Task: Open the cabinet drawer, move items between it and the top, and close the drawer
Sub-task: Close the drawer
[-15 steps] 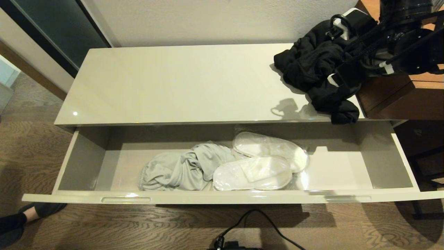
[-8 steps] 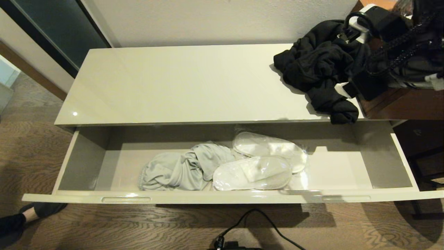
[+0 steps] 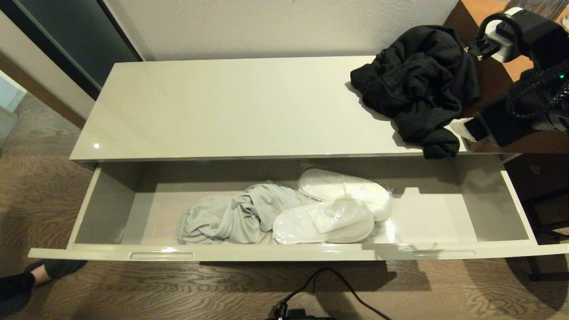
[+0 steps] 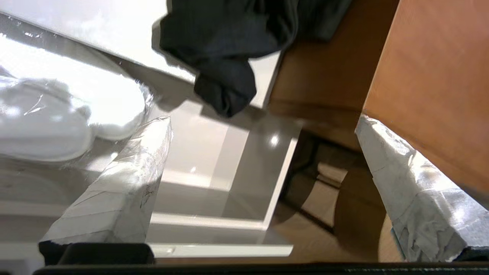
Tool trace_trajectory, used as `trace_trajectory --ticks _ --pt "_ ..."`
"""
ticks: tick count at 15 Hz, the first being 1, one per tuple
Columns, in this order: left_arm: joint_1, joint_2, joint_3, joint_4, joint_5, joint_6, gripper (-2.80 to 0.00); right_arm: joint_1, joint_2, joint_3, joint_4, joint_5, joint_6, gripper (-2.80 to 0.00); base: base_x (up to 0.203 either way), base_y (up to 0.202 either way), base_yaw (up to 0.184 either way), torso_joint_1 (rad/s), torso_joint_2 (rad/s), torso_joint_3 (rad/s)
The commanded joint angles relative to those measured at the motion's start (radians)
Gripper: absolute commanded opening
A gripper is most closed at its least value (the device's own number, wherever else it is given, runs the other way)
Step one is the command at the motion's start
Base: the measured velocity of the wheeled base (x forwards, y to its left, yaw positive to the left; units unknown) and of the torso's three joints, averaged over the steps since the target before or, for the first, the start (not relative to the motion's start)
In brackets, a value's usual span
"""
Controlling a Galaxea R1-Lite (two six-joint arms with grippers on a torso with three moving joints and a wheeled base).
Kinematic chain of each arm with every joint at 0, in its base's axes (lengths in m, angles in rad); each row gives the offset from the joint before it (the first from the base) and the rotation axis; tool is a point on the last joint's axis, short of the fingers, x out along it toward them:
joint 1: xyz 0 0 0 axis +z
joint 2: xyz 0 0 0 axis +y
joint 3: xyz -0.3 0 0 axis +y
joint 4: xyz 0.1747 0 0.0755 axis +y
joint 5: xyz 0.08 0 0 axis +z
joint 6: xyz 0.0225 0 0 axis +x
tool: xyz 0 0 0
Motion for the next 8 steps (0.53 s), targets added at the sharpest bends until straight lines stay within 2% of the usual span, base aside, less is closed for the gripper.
trace_trajectory --ticks 1,8 --pt "0.000 0.002 0.000 0.000 0.000 0.000 -2.80 -0.002 0.009 0.000 0.031 -0.030 0.061 -2.80 0.000 0.000 0.000 0.000 0.00 0.000" --pt "0.000 0.002 0.000 0.000 0.000 0.000 -2.80 0.067 0.011 0.027 0.079 -0.043 0.198 -2.80 0.000 0.000 0.000 0.000 0.00 0.000"
